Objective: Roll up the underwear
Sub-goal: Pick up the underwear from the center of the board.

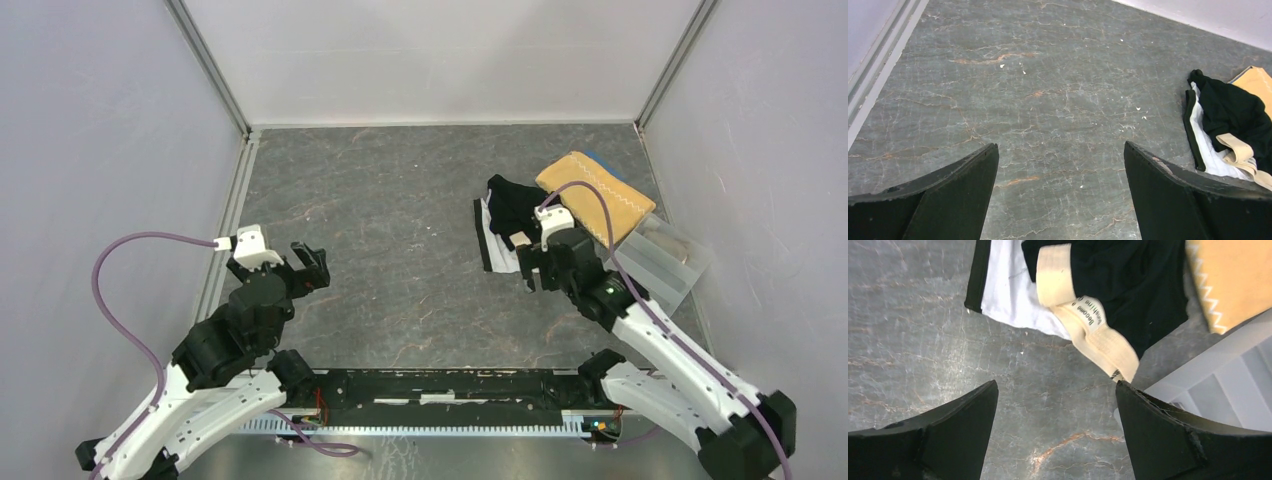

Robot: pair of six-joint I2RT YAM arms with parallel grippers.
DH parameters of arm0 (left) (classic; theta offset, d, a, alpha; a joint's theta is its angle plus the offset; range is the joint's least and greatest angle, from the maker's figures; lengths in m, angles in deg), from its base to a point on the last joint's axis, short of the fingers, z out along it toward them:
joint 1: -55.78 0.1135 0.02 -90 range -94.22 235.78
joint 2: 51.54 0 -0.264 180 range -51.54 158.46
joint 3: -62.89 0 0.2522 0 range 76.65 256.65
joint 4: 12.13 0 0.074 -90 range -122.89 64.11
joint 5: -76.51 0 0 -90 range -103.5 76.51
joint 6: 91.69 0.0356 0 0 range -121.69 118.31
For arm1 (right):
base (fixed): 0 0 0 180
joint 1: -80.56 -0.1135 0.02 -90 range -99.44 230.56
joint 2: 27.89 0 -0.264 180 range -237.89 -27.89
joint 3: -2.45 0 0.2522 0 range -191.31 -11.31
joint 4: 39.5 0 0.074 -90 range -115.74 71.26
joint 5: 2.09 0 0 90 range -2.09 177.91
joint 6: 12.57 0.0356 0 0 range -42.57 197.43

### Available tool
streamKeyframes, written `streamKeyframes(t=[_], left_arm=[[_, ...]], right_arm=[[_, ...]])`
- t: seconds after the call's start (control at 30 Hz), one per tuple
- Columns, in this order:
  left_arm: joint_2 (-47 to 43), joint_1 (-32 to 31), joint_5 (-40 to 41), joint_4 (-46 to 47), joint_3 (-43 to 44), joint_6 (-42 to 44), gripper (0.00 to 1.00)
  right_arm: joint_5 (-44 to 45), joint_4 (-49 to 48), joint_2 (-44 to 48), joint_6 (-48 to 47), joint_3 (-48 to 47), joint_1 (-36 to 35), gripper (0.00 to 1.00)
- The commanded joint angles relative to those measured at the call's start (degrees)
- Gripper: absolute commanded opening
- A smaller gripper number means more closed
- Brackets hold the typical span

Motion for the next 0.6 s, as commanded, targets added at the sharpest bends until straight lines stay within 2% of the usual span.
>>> streamKeyframes(t=[0.0, 0.4, 0.57], left_arm=[[1.1, 0.0, 3.0, 0.9, 0.2, -1.2, 1.00], [0.7, 0.0, 1.4, 2.3, -0.6, -0.5, 1.00], [0.8, -0.1, 1.2, 2.5, -0.5, -0.4, 1.00]], right_arm=[[-2.3, -3.0, -7.4, -0.1, -4.0, 0.2, 0.90], [1.5, -15.9, -28.4, -0.7, -7.9, 1.4, 0.73], [4.9, -16.8, -34.8, -1.5, -10.5, 1.3, 0.65]])
